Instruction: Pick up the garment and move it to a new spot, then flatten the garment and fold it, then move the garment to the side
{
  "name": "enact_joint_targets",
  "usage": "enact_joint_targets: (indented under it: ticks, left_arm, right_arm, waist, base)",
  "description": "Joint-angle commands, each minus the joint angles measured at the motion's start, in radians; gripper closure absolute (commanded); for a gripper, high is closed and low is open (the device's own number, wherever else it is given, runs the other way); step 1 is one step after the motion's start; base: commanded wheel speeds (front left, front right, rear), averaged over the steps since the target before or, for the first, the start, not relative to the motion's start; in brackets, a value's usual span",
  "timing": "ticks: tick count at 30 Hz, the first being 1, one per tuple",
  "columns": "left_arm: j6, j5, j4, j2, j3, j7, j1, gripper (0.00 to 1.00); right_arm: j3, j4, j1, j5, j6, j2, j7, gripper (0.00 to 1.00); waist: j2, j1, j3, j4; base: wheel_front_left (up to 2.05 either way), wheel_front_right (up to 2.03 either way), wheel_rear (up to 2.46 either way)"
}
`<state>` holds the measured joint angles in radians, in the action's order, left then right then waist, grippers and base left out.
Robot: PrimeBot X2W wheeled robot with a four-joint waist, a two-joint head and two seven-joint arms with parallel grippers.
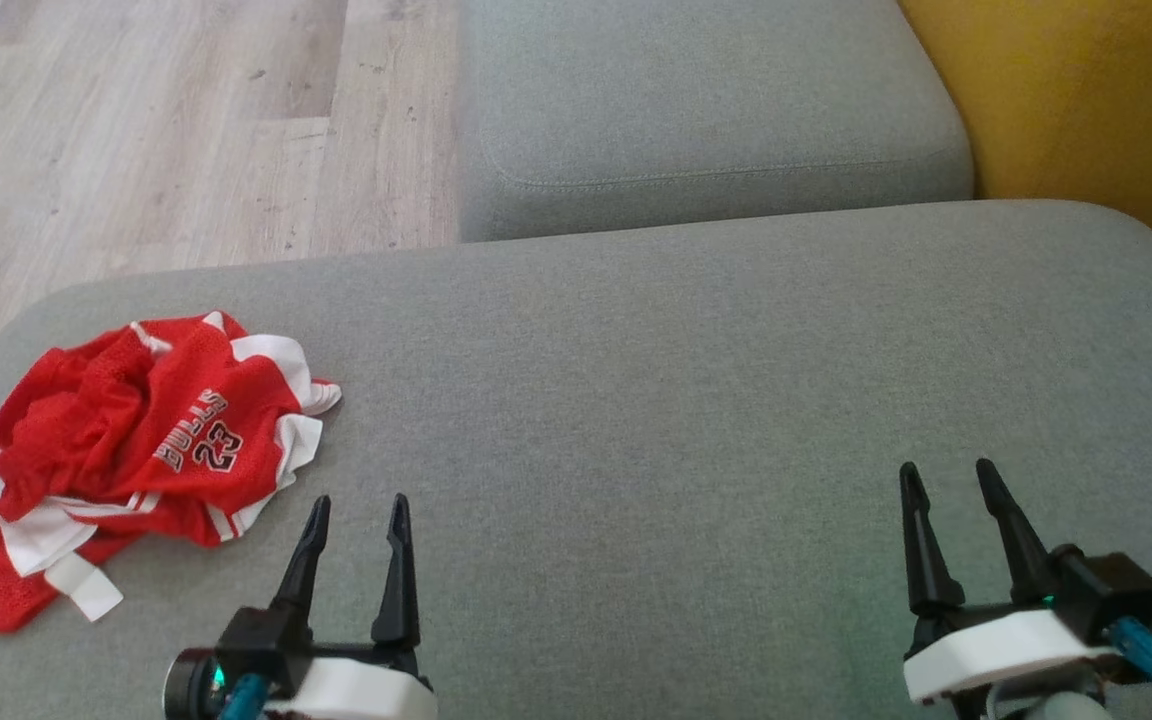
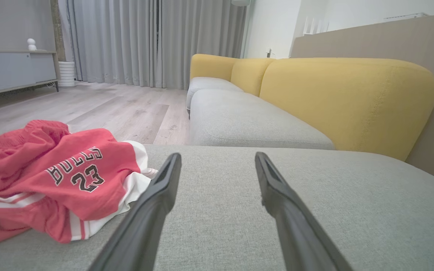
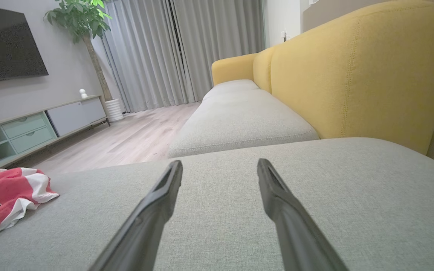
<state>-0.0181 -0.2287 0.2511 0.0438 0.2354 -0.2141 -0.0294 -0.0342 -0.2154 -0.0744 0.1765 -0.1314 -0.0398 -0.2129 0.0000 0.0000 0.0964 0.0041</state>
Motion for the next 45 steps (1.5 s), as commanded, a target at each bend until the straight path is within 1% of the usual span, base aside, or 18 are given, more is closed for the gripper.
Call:
enact_joint_targets:
  ticks: [1, 11, 22, 34, 40, 45]
  left_arm:
    - [-0.008, 0.032, -0.033, 0.006, -0.017, -0.017, 0.027, 0.00]
    - [-0.032, 0.124, -0.031, 0.007, -0.004, -0.046, 0.023, 0.00]
    - [-0.046, 0.071, 0.004, 0.007, -0.022, -0.048, 0.026, 0.00]
    - [-0.046, 0.068, 0.013, 0.006, -0.022, -0.048, 0.027, 0.00]
    - [-0.039, 0.074, 0.009, 0.006, -0.026, -0.048, 0.024, 0.00]
    - [-0.041, 0.084, 0.000, 0.006, -0.043, -0.048, 0.022, 0.00]
  right_arm:
    - [-0.028, 0.027, 0.018, -0.031, 0.001, -0.010, -0.018, 0.00]
    - [-0.039, 0.012, 0.004, -0.131, 0.001, -0.010, -0.047, 0.00]
    - [-0.035, -0.020, 0.002, -0.118, 0.001, -0.010, -0.049, 0.00]
    - [-0.035, -0.026, -0.008, -0.111, 0.001, -0.010, -0.049, 0.00]
    - [-0.038, -0.021, -0.019, -0.114, 0.001, -0.010, -0.049, 0.00]
    - [-0.038, -0.010, -0.023, -0.114, 0.001, -0.010, -0.049, 0.00]
  waist:
    - [0.0000, 0.0000, 0.001, 0.002]
    - [0.0000, 0.0000, 0.006, 0.008]
    - [0.0000, 0.0000, 0.003, 0.007]
    - [0.0000, 0.0000, 0.003, 0.014]
    - [0.0000, 0.0000, -0.002, 0.052]
    - [0.0000, 0.0000, -0.014, 0.130]
  base:
    - [0.00, 0.00, 0.00]
    - [0.00, 0.00, 0.00]
    - [0.00, 0.00, 0.00]
    - [0.00, 0.00, 0.00]
    - [0.00, 0.00, 0.00]
    - [0.00, 0.00, 0.00]
